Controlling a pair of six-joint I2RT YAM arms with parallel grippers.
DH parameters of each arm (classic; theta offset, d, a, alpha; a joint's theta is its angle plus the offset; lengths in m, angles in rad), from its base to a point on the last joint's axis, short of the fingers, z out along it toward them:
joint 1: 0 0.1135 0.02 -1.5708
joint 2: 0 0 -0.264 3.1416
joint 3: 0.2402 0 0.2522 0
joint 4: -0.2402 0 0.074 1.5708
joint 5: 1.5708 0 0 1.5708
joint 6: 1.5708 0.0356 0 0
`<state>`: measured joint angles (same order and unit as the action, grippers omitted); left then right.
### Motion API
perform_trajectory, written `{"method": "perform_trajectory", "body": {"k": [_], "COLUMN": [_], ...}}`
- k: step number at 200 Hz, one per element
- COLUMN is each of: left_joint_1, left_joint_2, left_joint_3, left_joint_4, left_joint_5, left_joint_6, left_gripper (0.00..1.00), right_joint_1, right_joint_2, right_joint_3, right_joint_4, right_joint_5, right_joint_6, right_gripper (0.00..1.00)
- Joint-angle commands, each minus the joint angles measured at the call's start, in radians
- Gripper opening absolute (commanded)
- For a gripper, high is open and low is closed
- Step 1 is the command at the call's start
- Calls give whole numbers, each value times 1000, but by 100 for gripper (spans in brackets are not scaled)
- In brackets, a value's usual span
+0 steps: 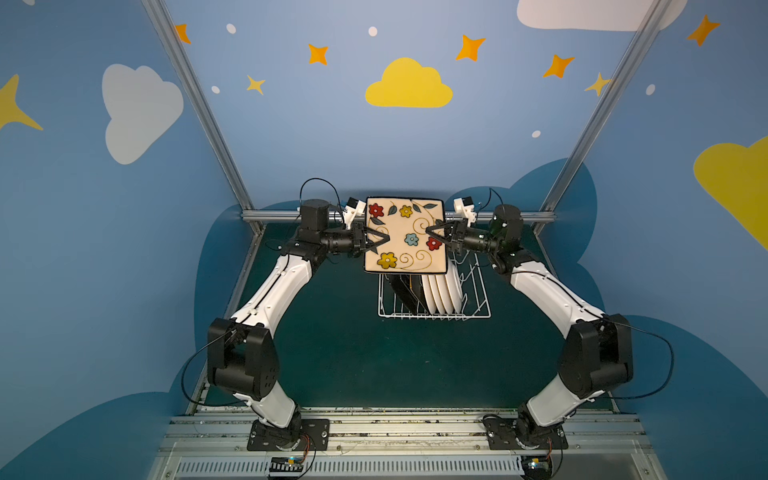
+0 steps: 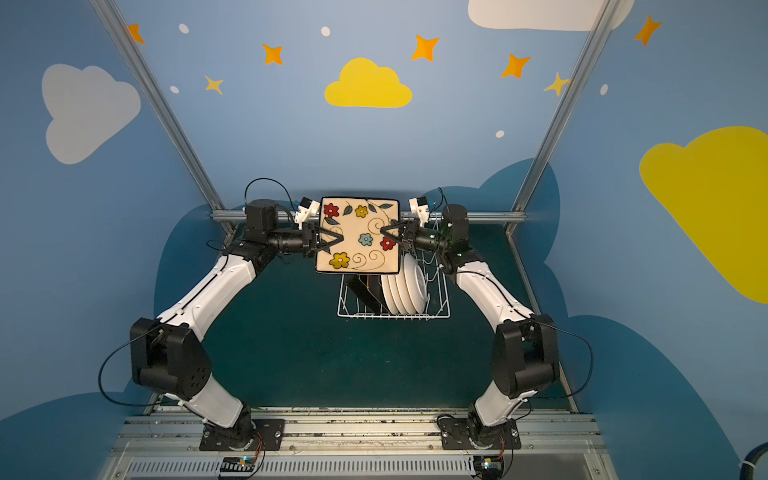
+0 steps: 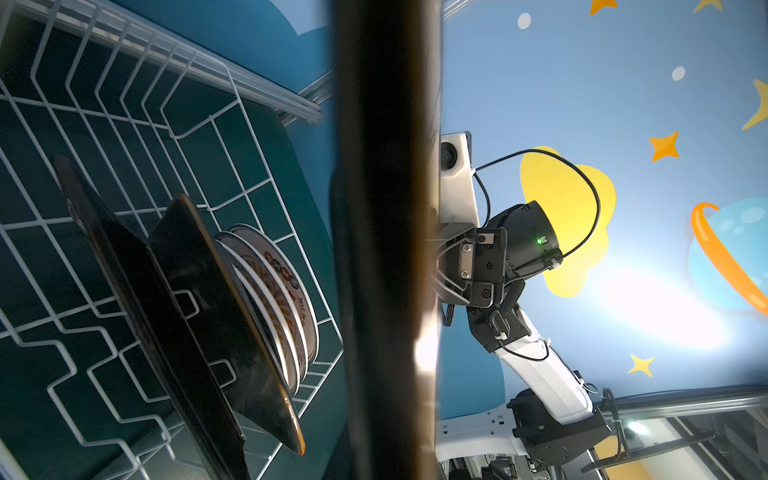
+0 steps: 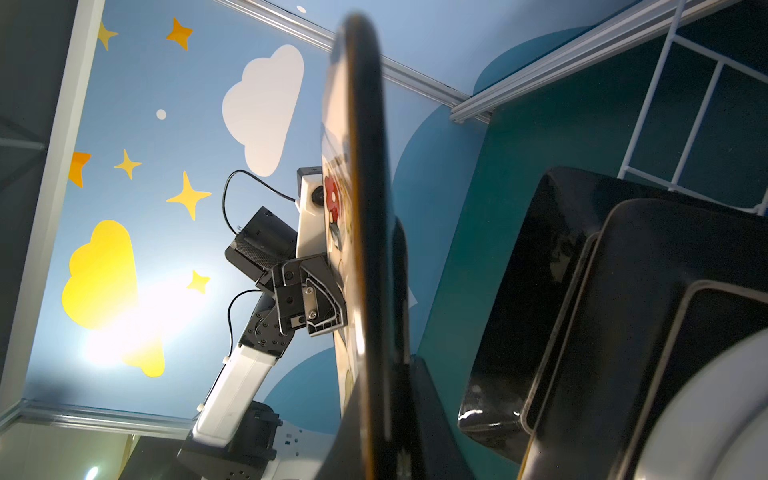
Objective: Unload the plates from the dish rack
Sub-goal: 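Hold the flowered plate level with both grippers above the rack, then carry the plate off the rack with the left gripper while the right gripper releases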
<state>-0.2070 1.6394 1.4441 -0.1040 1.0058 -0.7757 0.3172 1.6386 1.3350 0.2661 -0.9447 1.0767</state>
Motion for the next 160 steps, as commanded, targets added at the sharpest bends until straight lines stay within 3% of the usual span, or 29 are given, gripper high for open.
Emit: {"method": "perform_trajectory", "body": {"k": [1, 41, 89, 137, 150, 160], "left_joint_1": [5, 12, 21, 32, 36, 40], "left_joint_2": [-12, -27, -38, -55, -61, -62], "left_joint_3": [-2, -6, -8, -2, 7, 15], "left_joint_4": [21, 36, 55, 62, 60, 58], "left_joint_5": [-10, -29, -35, -50, -51, -50], "left_joint_6": [14, -10, -62, -73, -71, -70], "left_gripper": [3, 3, 3, 3, 3, 3], "right_joint_1": [16, 16, 16, 9, 4, -2], "right_joint_2": [-26, -26, -25, -32, -46, -55], "right_joint_3": [14, 20, 15, 30, 23, 24], "right_joint_4": [51, 34, 11, -57, -82, -101], "right_joint_5": [-5, -4, 17, 41, 68, 72], "right_joint_6": [0, 1, 4, -8, -28, -38], "right_gripper": [7, 15, 34, 67, 83, 88]}}
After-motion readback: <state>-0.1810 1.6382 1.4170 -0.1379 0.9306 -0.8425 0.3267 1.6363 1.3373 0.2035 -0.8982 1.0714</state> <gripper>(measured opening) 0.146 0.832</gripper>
